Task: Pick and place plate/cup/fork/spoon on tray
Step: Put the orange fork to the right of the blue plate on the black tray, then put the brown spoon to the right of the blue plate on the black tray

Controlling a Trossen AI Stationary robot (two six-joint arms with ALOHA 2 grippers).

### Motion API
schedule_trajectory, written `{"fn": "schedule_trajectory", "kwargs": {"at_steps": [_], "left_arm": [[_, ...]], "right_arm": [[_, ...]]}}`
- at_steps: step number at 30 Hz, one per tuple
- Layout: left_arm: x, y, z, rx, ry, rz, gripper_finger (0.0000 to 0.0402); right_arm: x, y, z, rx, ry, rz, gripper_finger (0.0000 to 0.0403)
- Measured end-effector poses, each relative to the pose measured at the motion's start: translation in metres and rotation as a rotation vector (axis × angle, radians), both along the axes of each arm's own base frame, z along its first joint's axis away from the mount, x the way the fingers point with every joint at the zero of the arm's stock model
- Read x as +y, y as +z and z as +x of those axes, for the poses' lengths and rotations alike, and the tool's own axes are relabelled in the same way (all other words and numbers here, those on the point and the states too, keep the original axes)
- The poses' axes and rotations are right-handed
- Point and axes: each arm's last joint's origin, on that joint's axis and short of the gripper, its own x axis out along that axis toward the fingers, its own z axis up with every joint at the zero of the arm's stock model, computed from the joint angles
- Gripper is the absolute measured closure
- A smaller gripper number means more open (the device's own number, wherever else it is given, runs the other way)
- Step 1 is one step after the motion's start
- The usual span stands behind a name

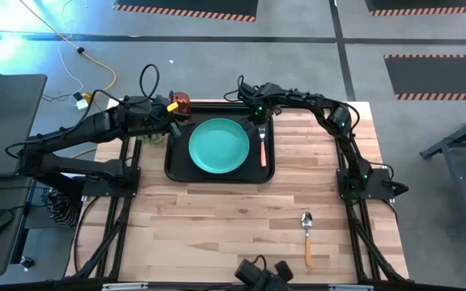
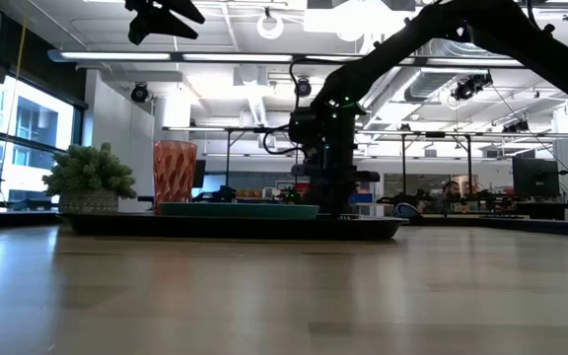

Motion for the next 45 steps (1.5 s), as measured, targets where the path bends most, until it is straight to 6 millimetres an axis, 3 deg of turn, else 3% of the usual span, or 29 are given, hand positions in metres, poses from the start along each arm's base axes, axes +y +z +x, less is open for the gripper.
{"fn": "schedule_trajectory", "kwargs": {"at_steps": [17,22,27,34,41,45], "left_arm": [[0.000,0.000,0.000,0.000,0.001,0.000,0.0245],[0.000,0.000,0.000,0.000,0.001,0.000,0.0245],[0.000,0.000,0.000,0.000,0.001,0.001,0.0245],[0.000,0.000,0.000,0.000,0.001,0.001,0.0245],[0.000,0.000,0.000,0.015,-0.012,0.026,0.0245],[0.000,-0.001,0.000,0.031,-0.021,0.040,0.0245]], "right_arm": [[0.000,0.000,-0.001,0.015,-0.012,-0.004,0.0403],[-0.001,0.008,0.002,-0.005,0.002,-0.017,0.0403],[0.001,0.031,0.008,-0.017,0.036,-0.013,0.0403],[0.021,0.078,0.022,0.015,0.126,-0.091,0.0403],[0.051,0.114,0.030,0.042,0.231,-0.128,0.0403],[0.080,0.129,0.027,0.048,0.262,-0.126,0.0403]]}}
